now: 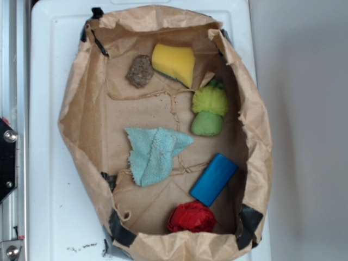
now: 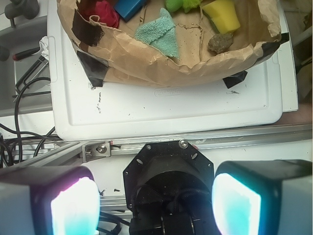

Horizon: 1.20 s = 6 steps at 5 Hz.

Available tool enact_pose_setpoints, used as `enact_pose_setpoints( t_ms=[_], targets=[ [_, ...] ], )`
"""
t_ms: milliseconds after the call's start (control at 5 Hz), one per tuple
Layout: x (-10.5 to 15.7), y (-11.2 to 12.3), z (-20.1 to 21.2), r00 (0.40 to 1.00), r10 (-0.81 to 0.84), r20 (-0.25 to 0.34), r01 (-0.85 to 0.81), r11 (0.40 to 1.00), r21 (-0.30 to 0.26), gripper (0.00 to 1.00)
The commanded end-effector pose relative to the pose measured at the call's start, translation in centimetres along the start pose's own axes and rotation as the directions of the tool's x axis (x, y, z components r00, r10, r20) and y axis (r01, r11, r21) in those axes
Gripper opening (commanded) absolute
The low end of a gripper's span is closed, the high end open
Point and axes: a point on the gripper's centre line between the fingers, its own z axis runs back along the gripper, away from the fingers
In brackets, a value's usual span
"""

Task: Grab the blue cloth.

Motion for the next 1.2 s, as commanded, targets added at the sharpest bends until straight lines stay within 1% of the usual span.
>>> enact_pose_setpoints(
  t_ms=[0, 200, 400, 600, 800, 1000],
  targets=[
    [0.0, 0.0, 0.0, 1.000, 0.000, 0.000, 0.000, 1.000, 0.000, 1.00],
    [2.8, -0.5, -0.6, 0.999, 0.049, 0.016, -0.049, 0.999, -0.018, 1.00],
    [4.9, -1.0, -1.1, 0.997, 0.072, 0.020, -0.071, 0.997, -0.021, 1.00],
    [6.8, -0.9, -2.4, 0.995, 0.086, 0.042, -0.086, 0.996, -0.008, 1.00],
    [8.6, -0.3, -3.9, 0.994, 0.078, 0.075, -0.078, 0.997, -0.013, 1.00],
    [10.5, 0.6, -5.9, 0.995, 0.059, 0.080, -0.056, 0.998, -0.042, 1.00]
  ],
)
